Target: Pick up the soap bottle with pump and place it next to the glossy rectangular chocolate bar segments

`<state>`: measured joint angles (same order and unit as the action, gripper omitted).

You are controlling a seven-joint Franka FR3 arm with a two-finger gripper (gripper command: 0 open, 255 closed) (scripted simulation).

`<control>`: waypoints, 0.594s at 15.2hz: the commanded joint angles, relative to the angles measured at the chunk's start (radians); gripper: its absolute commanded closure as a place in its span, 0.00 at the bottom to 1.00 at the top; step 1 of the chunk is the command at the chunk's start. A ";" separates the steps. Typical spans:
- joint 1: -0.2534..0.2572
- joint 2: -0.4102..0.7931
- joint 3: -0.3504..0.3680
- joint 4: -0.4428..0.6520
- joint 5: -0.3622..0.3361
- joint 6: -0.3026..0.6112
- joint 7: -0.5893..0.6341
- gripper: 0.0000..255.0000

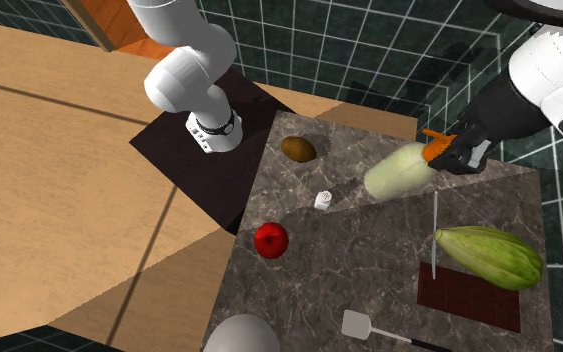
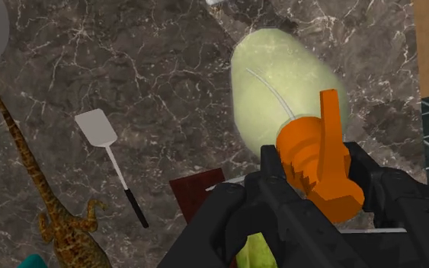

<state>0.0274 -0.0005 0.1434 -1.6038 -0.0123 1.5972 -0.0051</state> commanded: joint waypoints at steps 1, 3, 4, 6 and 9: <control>-0.006 0.060 -0.006 0.036 -0.008 0.024 -0.012 1.00; -0.012 0.122 -0.013 0.080 -0.016 0.042 -0.024 1.00; -0.015 0.154 -0.016 0.104 -0.020 0.050 -0.030 1.00; -0.021 0.221 -0.021 0.159 -0.027 0.062 -0.042 1.00; -0.028 0.329 -0.030 0.259 -0.037 0.070 -0.059 1.00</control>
<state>0.0019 0.2949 0.1159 -1.3657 -0.0466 1.6527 -0.0593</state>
